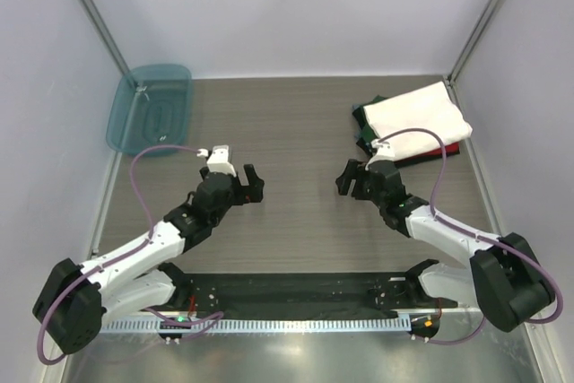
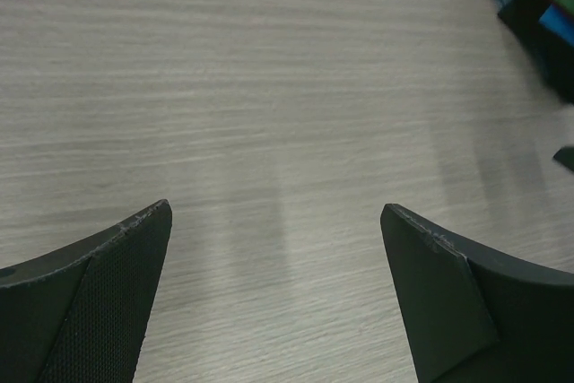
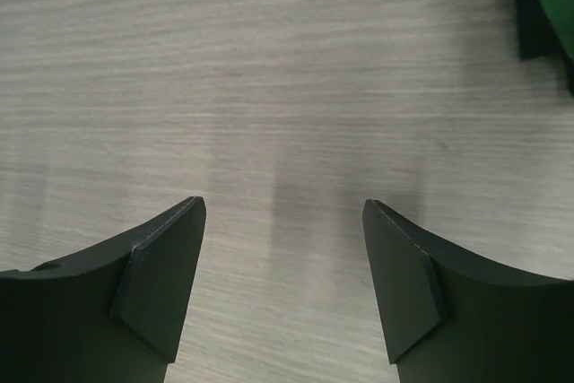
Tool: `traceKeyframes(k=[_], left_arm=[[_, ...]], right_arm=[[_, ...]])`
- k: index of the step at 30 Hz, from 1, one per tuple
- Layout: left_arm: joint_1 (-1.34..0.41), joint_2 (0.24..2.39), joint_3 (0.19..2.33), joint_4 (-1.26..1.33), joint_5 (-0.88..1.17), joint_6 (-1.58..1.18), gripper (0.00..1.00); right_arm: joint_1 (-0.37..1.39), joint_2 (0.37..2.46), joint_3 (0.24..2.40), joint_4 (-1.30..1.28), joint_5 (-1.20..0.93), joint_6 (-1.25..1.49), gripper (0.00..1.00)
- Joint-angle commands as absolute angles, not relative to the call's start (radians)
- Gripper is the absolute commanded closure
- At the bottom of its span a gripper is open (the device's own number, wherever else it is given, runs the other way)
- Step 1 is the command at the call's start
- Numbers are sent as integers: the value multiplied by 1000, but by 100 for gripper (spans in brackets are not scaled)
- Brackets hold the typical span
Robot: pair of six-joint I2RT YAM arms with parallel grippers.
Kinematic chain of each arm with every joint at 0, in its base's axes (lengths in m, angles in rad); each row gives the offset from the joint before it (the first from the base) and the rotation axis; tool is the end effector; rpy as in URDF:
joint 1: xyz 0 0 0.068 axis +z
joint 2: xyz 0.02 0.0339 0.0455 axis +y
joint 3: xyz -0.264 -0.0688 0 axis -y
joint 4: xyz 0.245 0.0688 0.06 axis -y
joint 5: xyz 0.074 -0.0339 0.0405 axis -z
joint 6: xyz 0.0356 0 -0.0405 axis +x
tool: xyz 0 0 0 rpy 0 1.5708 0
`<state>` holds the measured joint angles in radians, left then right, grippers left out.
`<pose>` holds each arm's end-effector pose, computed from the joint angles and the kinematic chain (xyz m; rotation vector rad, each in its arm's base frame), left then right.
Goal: Fold and stack the t-shirts
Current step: Reset both grippers
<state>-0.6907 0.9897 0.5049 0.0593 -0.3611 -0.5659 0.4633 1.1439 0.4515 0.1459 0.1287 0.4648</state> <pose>0.1757 -0.1289 0.2288 -0.1092 1.9930 -0.4584 0.2087 0.0991 0.1868 0.0791 2.1389 0.4149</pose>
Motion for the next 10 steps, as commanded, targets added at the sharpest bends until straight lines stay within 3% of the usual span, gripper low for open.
traceKeyframes(k=[1, 10], left_arm=[[-689, 979, 483, 205, -325, -543, 1], [-689, 1011, 506, 183, -351, -540, 0]], right_arm=[[468, 1164, 471, 356, 123, 485, 24], [469, 1181, 462, 408, 120, 486, 24]])
